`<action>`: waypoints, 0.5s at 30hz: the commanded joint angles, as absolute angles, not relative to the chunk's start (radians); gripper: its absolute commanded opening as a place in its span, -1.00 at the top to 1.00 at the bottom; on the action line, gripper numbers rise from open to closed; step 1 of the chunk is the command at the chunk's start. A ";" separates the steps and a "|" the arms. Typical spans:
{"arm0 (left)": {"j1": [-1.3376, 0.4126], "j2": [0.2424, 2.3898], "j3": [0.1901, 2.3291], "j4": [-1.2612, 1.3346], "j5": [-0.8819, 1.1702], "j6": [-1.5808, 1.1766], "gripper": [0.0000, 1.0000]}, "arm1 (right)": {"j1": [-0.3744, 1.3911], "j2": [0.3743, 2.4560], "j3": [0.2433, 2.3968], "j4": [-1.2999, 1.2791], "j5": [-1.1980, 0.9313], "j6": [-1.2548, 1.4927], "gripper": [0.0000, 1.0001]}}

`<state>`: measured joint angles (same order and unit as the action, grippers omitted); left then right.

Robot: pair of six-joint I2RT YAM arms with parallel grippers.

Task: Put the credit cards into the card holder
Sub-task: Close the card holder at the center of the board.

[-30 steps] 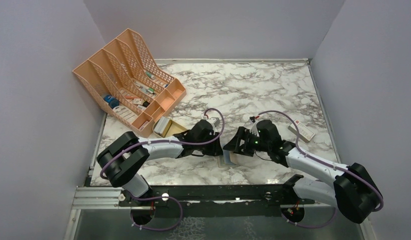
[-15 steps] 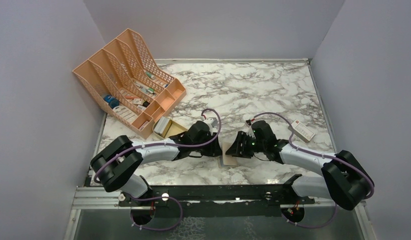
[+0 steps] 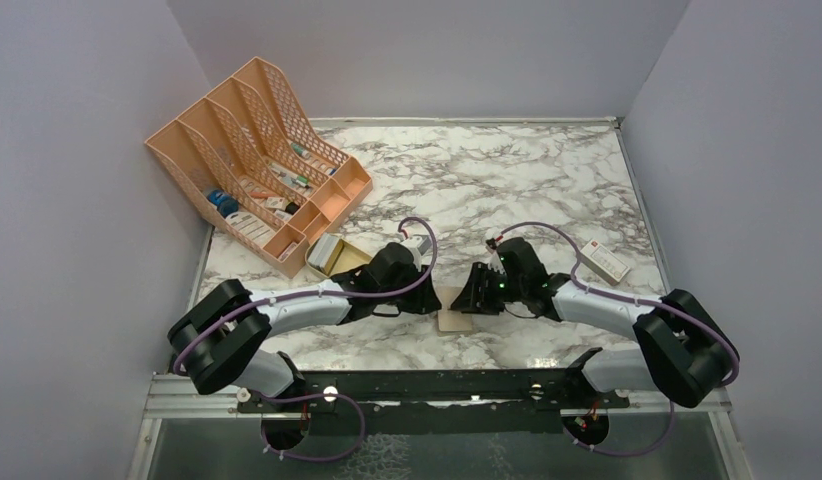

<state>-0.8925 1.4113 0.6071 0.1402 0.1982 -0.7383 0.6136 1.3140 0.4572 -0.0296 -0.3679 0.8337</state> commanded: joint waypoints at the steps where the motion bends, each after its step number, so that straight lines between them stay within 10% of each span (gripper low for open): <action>1: -0.896 1.413 0.623 0.089 0.163 -0.700 0.37 | 0.617 1.356 0.452 -0.089 -0.258 0.788 0.20; 15: -0.932 1.366 0.604 0.076 0.126 -0.276 0.10 | 0.617 1.239 0.479 -0.155 -0.263 0.791 0.03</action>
